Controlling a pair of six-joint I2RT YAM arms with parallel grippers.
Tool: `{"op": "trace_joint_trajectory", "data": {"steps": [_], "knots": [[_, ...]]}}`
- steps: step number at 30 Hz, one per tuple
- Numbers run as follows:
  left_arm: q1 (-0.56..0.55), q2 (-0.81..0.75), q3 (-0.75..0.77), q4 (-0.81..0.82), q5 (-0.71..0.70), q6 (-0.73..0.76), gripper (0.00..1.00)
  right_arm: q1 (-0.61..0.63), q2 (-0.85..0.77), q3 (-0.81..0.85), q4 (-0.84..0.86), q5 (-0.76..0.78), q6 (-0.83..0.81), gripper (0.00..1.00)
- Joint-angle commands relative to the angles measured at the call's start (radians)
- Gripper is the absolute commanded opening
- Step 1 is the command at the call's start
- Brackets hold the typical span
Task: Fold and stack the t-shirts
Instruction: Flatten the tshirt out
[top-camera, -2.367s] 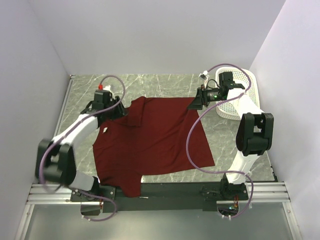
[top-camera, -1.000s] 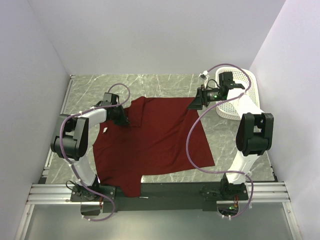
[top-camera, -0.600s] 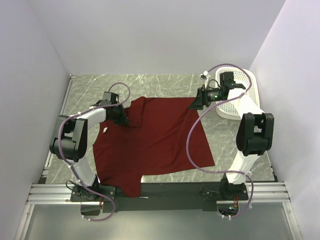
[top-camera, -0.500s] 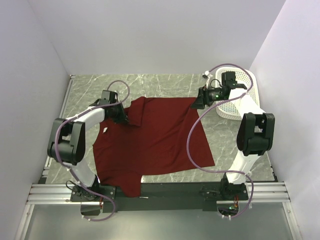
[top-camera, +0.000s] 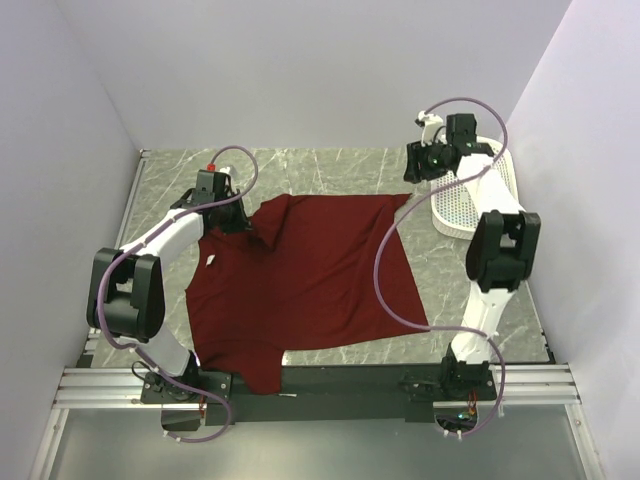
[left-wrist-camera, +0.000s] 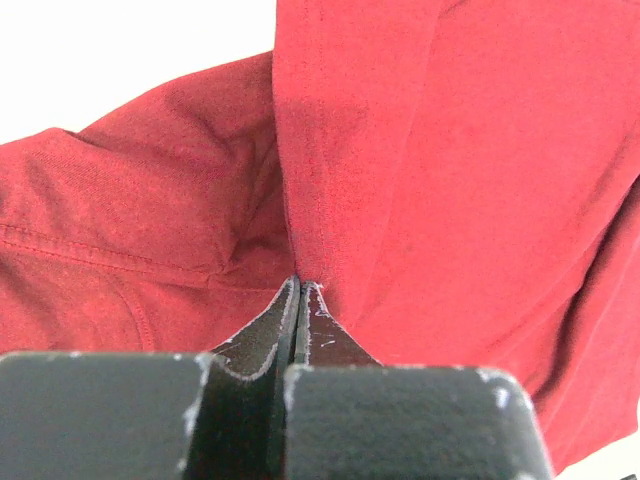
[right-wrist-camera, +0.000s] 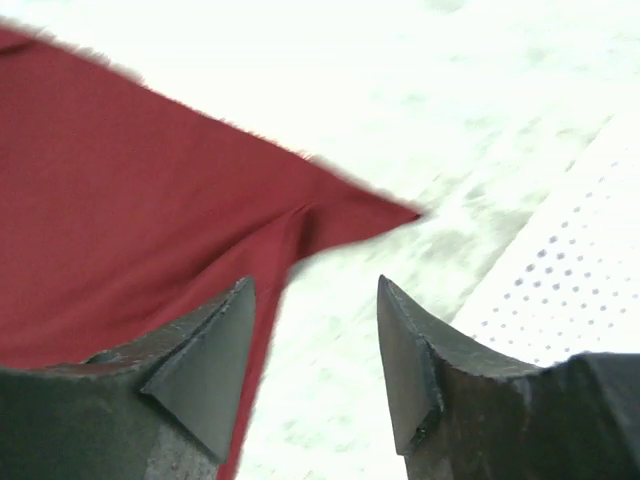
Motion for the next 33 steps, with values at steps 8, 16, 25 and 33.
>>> {"op": "trace_joint_trajectory", "data": {"steps": [8, 16, 25, 33], "knots": [[0.014, -0.045, 0.018, 0.005, 0.018, 0.036, 0.0, 0.08, 0.215, 0.222, -0.089, 0.136, 0.088, 0.56], [0.021, -0.053, 0.013, 0.008, 0.031, 0.038, 0.0, 0.141, 0.277, 0.227, -0.101, 0.231, 0.188, 0.57], [0.022, -0.051, 0.009, 0.01, 0.035, 0.036, 0.0, 0.15, 0.323, 0.236, -0.129, 0.243, 0.205, 0.5], [0.024, -0.05, 0.006, 0.014, 0.036, 0.035, 0.0, 0.157, 0.337, 0.23, -0.13, 0.263, 0.205, 0.44]]}}
